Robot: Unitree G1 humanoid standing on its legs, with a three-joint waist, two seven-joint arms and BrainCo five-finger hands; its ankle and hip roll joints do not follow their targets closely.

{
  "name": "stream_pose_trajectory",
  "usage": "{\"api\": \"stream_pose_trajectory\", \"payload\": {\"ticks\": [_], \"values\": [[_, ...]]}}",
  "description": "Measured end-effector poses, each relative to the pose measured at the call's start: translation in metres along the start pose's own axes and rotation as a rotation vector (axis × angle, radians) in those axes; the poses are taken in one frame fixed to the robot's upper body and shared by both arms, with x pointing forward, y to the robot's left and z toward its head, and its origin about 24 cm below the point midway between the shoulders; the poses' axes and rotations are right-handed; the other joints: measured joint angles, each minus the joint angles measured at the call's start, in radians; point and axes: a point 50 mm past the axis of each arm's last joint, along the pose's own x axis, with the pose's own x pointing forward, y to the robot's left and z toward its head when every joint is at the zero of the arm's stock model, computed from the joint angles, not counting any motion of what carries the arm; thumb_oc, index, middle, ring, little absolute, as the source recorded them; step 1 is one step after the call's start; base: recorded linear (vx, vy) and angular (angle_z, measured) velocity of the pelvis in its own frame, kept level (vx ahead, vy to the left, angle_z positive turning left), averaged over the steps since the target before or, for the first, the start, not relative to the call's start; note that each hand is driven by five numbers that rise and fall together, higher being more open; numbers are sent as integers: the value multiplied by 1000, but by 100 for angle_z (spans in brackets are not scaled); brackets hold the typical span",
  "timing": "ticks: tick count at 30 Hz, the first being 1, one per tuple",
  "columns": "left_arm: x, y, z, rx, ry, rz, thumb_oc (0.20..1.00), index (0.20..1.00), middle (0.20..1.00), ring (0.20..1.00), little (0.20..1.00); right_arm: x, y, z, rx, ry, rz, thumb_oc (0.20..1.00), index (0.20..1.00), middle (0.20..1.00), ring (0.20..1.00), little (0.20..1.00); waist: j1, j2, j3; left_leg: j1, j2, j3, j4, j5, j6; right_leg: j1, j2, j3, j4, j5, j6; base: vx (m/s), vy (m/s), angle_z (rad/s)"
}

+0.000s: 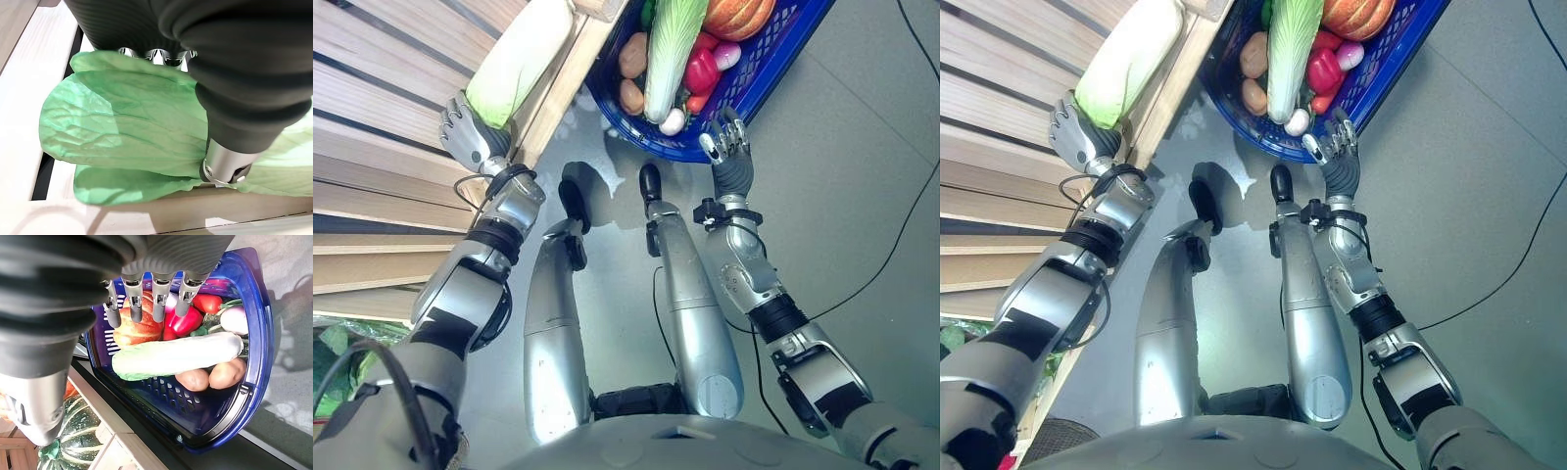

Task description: Pick up fruits and vegetables into the basket

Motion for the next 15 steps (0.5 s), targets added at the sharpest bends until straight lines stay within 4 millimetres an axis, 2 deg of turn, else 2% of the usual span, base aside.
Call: {"api": "stream_pose_trajectory", "payload": {"ticks": [11,14,15], "values": [[2,2,-4,45,-78,21,200,200,200,200,200,-2,-2,1,-2,-13,23,1000,1000,1000,1000,1000,-1,0,0,2,1,-1,4,0,-1,2,0,0,8,0,0,3,14,0],[3,5,-16,28,-90,44,200,200,200,200,200,-9,-6,-4,0,6,39,1000,1000,1000,1000,1000,0,0,0,30,0,0,-1,2,1,30,0,0,5,5,-8,0,52,1],[0,6,-26,7,-79,52,200,200,200,200,200,-15,-8,-7,1,22,48,1000,1000,1000,1000,1000,3,0,0,70,0,0,-19,3,-1,69,-1,-1,-10,6,-9,-9,42,0]]}}
